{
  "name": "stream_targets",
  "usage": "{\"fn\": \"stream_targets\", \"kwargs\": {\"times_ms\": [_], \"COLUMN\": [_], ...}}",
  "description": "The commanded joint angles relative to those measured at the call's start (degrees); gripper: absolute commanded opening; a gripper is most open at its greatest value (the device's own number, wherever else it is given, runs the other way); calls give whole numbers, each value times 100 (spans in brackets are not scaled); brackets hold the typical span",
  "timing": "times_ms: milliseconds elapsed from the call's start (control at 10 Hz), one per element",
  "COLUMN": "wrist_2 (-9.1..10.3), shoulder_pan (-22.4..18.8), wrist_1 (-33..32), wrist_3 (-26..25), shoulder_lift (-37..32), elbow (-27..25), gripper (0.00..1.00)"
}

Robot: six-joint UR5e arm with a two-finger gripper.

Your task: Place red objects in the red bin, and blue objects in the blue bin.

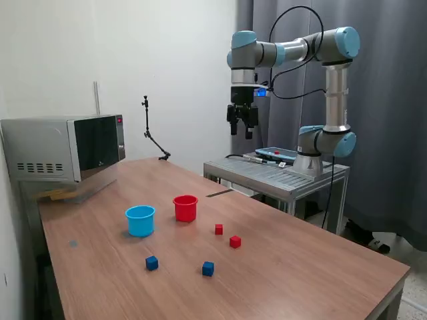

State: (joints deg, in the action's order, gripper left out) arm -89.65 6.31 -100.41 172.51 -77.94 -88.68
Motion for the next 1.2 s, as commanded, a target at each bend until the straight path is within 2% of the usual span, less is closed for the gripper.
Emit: {"fn": "stream_targets", "kwargs": {"times_ms": [0, 300, 400, 600, 900, 1100], "wrist_2": [0, 0, 0, -8, -35, -52], "shoulder_pan": [-383, -472, -473, -482, -692, -684], "wrist_1": [-512, -734, -830, -1137, -1436, -1665], "wrist_3": [-636, -657, -840, -1856, -2002, -2447], "shoulder_lift": [646, 912, 973, 1105, 1588, 1782], "elbow": [96, 131, 123, 131, 140, 184], "gripper": [100, 100, 100, 100, 100, 100]}}
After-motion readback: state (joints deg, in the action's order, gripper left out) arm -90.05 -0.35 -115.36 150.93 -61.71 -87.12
